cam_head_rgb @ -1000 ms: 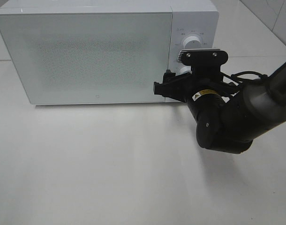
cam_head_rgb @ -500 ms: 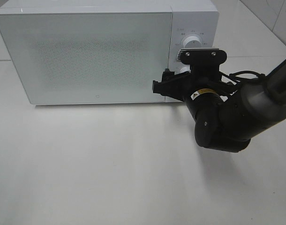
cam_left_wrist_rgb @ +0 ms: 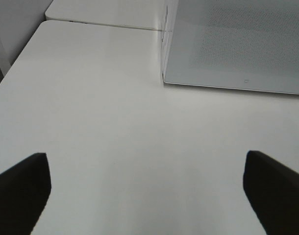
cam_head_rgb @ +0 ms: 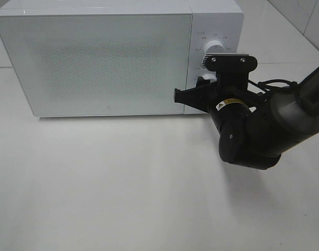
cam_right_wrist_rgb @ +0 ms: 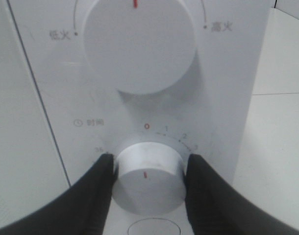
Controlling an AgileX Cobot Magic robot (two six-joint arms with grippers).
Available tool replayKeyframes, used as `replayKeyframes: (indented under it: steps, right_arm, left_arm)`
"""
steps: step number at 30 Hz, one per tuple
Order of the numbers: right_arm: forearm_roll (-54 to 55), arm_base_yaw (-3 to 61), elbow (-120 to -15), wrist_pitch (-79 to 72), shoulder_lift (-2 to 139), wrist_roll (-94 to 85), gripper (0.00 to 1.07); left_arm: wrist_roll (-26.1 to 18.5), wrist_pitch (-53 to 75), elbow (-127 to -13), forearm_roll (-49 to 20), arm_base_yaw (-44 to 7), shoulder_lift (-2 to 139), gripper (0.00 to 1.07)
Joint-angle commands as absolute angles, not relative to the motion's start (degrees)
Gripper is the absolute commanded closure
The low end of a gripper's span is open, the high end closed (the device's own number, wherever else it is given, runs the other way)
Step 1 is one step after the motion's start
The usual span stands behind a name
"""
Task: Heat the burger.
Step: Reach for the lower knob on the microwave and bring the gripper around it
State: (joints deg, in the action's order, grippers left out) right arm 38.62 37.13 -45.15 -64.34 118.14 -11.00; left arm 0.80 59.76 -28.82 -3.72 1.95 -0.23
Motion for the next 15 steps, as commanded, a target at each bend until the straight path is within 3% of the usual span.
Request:
replayKeyframes:
  steps: [1,15]
  right_arm:
    - [35.8,37.2,-45.7,-64.7,118.5,-10.9,1.04]
    - [34.0,37.2,-45.7,-69.2,118.5,-11.6,1.07]
  left_arm:
    - [0.7,59.1,-28.6,-4.1,2.2,-1.4,0.07]
    - [0.7,59.1,-28.6,-4.1,2.2,-1.4,0.07]
